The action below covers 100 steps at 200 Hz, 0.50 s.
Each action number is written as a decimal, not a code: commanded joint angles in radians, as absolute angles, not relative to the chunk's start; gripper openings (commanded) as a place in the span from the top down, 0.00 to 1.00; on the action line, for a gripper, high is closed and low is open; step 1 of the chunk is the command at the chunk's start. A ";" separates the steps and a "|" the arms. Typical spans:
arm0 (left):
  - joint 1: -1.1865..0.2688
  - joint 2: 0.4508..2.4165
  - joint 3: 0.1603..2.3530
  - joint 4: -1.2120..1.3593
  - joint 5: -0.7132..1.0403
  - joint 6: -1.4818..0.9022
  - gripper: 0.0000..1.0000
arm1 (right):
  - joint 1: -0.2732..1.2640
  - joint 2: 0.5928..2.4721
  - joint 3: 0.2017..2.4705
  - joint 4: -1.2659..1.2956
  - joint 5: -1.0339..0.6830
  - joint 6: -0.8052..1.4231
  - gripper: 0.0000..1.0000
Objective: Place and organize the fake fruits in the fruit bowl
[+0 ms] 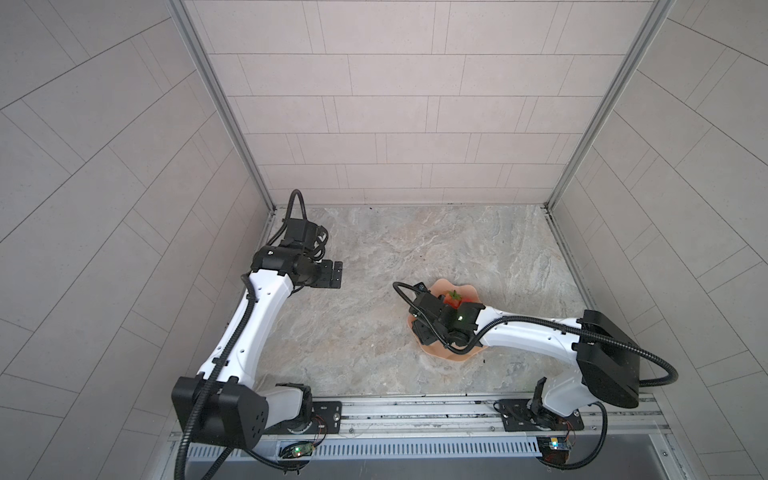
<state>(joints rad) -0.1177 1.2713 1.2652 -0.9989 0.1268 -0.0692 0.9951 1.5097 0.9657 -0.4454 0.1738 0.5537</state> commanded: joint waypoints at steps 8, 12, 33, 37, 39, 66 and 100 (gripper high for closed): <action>-0.112 1.258 1.257 -1.001 0.129 -0.053 0.00 | 1.000 1.399 1.010 -0.516 0.226 0.486 0.04; -0.112 1.259 1.258 -1.001 0.129 -0.054 0.00 | 1.000 1.388 1.016 -0.528 0.235 0.471 0.01; -0.112 1.262 1.261 -1.000 0.134 -0.051 0.00 | 0.988 1.331 1.049 -0.600 0.298 0.408 0.00; -0.112 1.264 1.263 -1.000 0.137 -0.050 0.00 | 0.981 1.318 1.053 -0.609 0.309 0.396 0.00; -0.112 1.265 1.264 -1.001 0.140 -0.050 0.00 | 0.976 1.312 1.054 -0.612 0.313 0.390 0.00; -0.112 1.283 1.300 -1.002 0.178 -0.049 0.00 | 0.859 1.208 1.023 -0.581 0.368 0.293 0.00; -0.116 1.205 1.225 -0.808 0.033 -0.170 0.00 | 0.518 1.010 0.812 -0.247 0.254 0.187 0.00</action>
